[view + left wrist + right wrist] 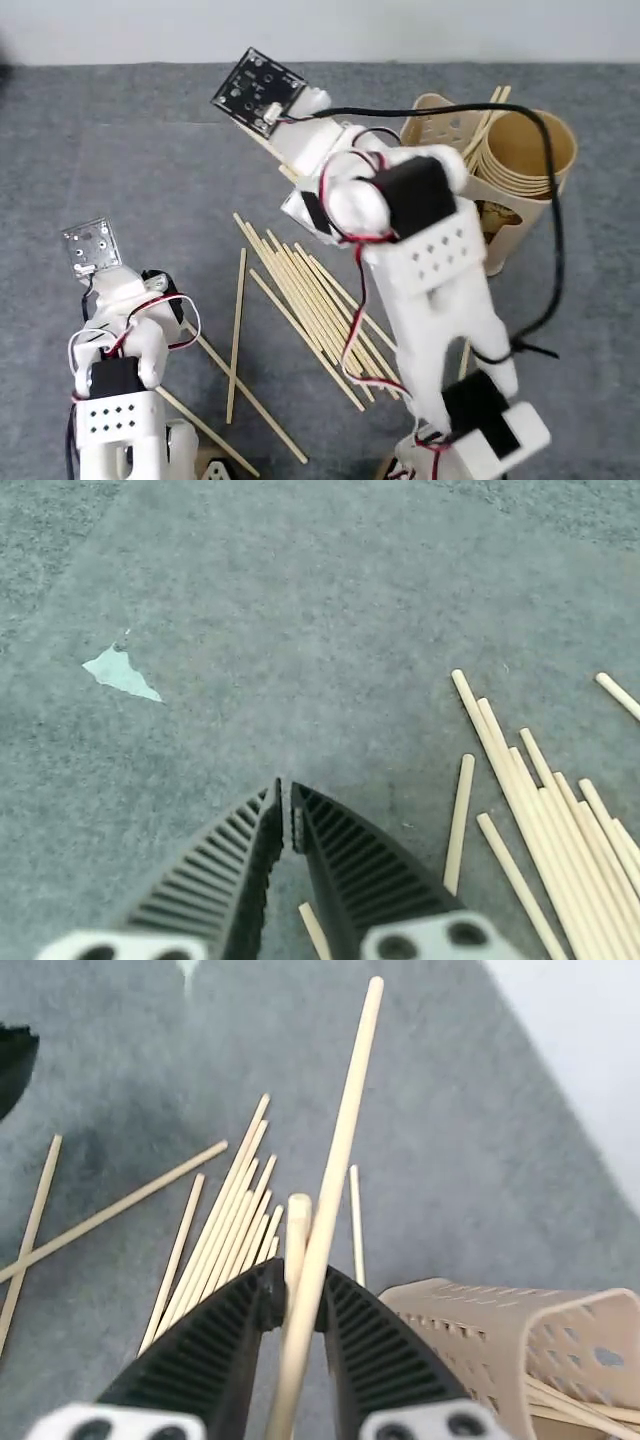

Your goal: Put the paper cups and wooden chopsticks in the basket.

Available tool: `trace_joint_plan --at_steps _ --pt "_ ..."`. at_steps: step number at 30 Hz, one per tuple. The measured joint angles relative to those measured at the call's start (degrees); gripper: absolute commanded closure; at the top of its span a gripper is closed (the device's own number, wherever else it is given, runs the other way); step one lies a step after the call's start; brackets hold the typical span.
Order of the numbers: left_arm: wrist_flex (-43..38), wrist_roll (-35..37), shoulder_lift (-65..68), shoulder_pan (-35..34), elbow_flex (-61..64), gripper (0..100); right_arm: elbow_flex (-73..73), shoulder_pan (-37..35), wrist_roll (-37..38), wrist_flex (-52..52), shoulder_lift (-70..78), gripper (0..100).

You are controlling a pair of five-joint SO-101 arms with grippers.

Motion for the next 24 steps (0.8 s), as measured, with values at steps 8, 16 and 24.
trace_joint_plan --at_steps 8,16,24 --pt "0.0 0.0 0.0 0.0 0.0 98 0.0 5.71 -1.14 -1.32 -7.21 99.0" --pt "0.0 0.0 0.0 0.0 0.0 98 1.32 5.98 -2.73 -3.78 -10.11 99.0" --pt "0.0 0.0 0.0 0.0 0.0 98 8.97 4.84 -2.73 -2.81 -5.54 99.0"
